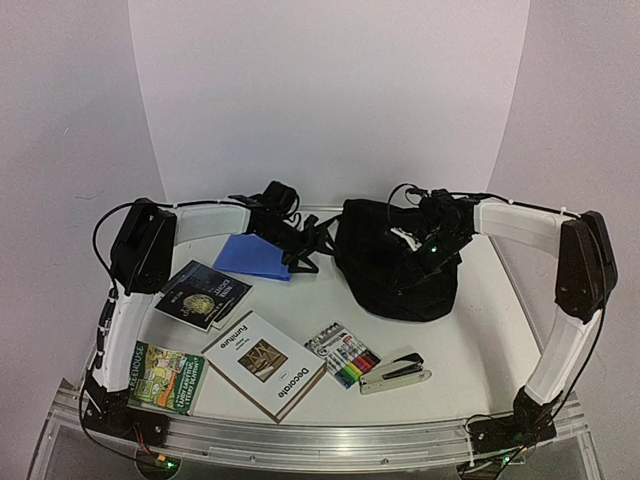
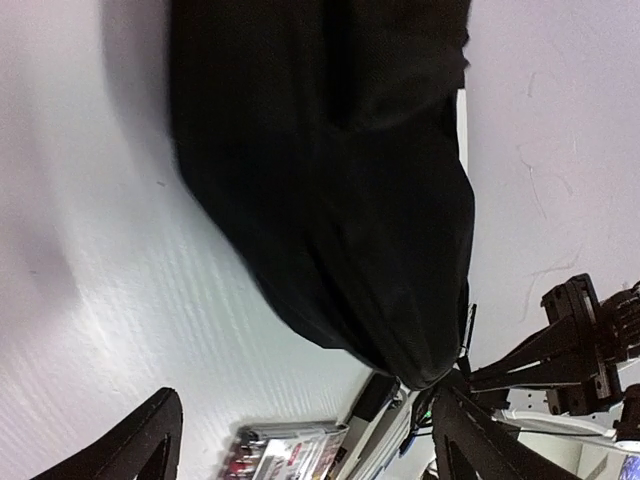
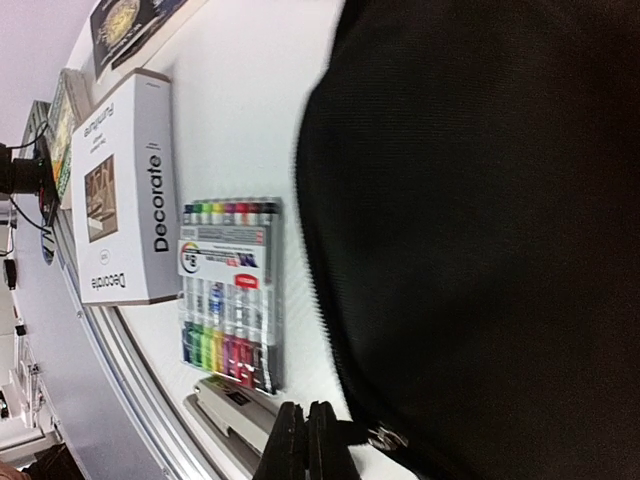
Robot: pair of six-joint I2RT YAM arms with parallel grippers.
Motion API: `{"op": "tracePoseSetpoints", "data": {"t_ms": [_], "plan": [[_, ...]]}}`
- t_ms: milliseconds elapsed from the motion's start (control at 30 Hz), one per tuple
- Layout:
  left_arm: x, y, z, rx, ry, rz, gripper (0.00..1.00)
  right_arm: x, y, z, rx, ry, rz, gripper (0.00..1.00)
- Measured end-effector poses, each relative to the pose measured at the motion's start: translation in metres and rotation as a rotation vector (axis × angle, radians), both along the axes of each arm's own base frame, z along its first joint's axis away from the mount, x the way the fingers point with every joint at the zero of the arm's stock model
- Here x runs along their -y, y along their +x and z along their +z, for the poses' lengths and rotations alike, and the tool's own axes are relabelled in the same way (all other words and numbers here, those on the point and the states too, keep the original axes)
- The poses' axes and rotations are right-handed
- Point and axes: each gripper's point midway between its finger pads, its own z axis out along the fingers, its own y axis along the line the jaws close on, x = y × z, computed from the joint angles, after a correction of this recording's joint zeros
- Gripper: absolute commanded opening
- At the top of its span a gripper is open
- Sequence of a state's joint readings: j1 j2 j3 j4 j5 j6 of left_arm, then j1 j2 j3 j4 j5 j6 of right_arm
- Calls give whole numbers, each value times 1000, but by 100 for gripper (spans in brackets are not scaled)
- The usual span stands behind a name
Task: Pack the student bag
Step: Unzip the student bag at the center of the board.
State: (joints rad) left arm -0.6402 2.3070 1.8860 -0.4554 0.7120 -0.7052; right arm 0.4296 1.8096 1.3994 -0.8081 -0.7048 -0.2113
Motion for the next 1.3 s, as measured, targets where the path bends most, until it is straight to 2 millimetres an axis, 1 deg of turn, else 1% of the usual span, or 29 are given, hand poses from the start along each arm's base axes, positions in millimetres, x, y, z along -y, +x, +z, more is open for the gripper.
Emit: {"op": "tracePoseSetpoints", "data": {"t_ms": [100,133,200,233,267,333,367,467,533,567,600,733,800,933,1100,1200,1267,1300], "plan": [[22,-25,3,9,-1,-53,88,-15,-4,0,1,7,22,0],[29,-34,2,6,2,-73,86,-18,-4,1,2,11,26,0],[39,-45,2,6,0,-98,79,-25,-3,2,7,17,31,0],[43,-49,3,9,-4,-108,73,-27,-2,3,10,20,30,0],[46,-50,4,9,-6,-113,65,-28,-1,4,13,23,28,0],[50,-46,6,13,-13,-113,48,-29,1,5,17,24,23,0],[50,-42,6,13,-16,-108,38,-29,2,5,20,24,21,0],[46,-34,3,3,-12,-88,16,-26,4,4,29,21,12,0],[40,-30,-2,-14,-7,-69,5,-18,-1,-1,15,9,2,0],[38,-28,-4,-20,-5,-61,2,-12,-4,-3,7,2,-5,0],[34,-25,-9,-28,-1,-51,0,-5,-6,-6,1,-6,-14,0],[17,-20,-24,-65,17,-29,0,29,-7,-14,-2,-47,-56,0],[12,-16,-24,-71,11,-23,0,46,-9,-16,1,-69,-67,0],[3,-7,-22,-78,-2,-15,0,72,-14,-17,12,-102,-78,0],[-4,0,-18,-87,-11,-17,0,106,-7,-17,27,-126,-107,0],[0,5,-12,-79,-25,-28,0,119,-4,-17,32,-126,-118,0],[5,12,-9,-67,-37,-32,5,120,-4,-16,31,-117,-115,0],[7,15,-8,-62,-41,-33,9,120,-5,-16,29,-112,-114,0]]}}
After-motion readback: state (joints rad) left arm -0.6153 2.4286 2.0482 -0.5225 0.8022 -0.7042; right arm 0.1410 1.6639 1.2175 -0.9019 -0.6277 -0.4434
